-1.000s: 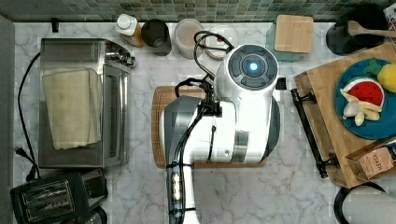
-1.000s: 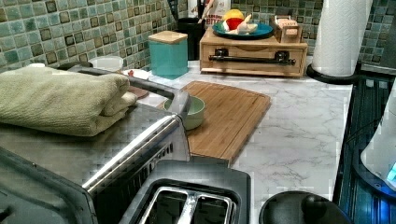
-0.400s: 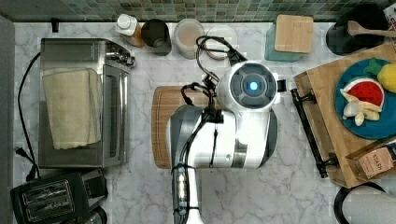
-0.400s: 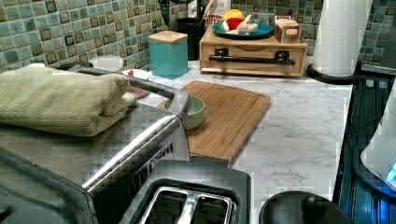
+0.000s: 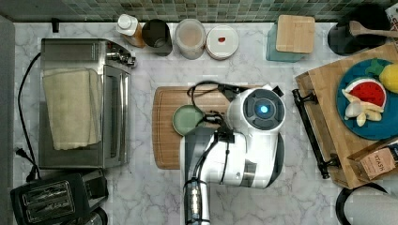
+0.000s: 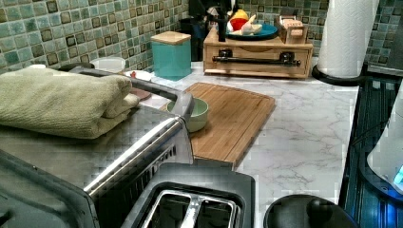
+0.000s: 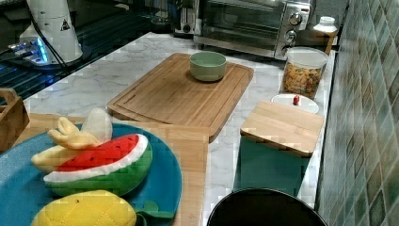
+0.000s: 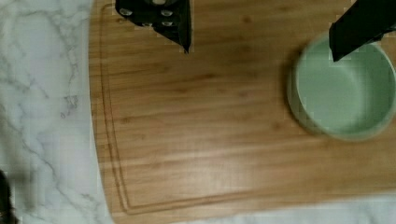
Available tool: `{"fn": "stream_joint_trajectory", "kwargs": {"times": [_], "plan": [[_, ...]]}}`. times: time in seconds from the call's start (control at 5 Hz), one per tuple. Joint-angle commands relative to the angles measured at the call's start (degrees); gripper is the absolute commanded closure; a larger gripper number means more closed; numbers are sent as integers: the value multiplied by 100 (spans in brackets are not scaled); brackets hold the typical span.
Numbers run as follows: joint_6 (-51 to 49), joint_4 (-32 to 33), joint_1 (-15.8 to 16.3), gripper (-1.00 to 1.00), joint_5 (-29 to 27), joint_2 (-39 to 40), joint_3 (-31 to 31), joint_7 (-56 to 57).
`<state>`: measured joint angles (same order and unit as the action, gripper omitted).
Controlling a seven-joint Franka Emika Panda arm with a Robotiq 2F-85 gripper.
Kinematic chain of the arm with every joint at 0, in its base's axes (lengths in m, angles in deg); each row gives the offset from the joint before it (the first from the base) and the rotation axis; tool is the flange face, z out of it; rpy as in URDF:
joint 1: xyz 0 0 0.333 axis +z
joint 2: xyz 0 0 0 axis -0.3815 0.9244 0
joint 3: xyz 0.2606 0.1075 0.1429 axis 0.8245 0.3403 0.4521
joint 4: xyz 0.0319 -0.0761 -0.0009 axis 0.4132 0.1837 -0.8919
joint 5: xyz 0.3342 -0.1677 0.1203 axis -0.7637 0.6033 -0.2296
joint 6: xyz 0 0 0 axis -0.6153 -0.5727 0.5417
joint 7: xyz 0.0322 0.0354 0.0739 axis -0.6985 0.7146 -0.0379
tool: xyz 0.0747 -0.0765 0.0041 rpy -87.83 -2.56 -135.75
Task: Open the drawer.
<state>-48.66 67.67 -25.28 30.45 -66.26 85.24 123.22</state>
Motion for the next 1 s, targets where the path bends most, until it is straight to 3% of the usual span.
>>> {"fn": "stream_joint_trajectory", "kwargs": {"times": [0.2, 0.6, 0.8, 1.0], "plan": [[1189, 675, -460, -100, 53, -419, -822, 2668], [2451, 1161, -552, -100, 169, -223, -1118, 3784], [2837, 1217, -922, -100, 245, -47, -904, 4140], [3037, 1067, -880, -100, 168, 304, -1107, 4407]]}}
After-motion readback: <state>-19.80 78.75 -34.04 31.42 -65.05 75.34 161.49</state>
